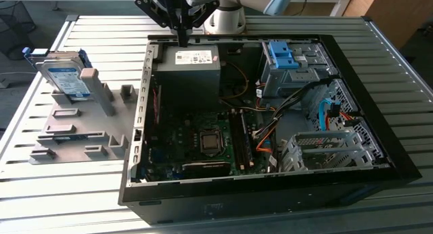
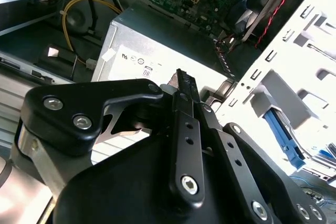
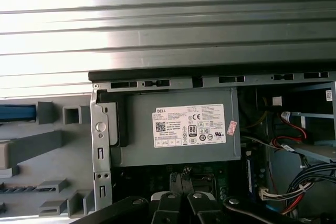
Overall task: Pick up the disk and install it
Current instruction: 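Reach for the disk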
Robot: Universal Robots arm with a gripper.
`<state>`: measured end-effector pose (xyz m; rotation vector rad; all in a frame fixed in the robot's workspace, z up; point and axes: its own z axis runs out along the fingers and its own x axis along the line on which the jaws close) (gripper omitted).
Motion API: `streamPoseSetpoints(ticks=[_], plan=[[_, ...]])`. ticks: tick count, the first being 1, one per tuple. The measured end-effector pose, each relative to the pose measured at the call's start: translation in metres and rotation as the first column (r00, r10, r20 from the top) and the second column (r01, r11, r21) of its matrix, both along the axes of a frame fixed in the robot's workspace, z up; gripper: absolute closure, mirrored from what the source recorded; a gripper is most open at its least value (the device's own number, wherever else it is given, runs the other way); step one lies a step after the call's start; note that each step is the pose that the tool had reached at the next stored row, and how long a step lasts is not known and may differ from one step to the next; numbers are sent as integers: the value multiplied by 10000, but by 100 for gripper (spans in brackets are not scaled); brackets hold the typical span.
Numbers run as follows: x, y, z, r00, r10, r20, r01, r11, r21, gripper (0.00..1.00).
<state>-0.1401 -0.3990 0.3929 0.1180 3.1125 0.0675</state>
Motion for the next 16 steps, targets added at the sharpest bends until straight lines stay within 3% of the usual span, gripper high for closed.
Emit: streamPoseSetpoints(ticks=[8, 16], plan=[[-140, 22, -3, 10000, 0, 1, 0, 10000, 2, 89], [-167, 24, -2, 10000, 0, -1, 0, 10000, 1, 89]])
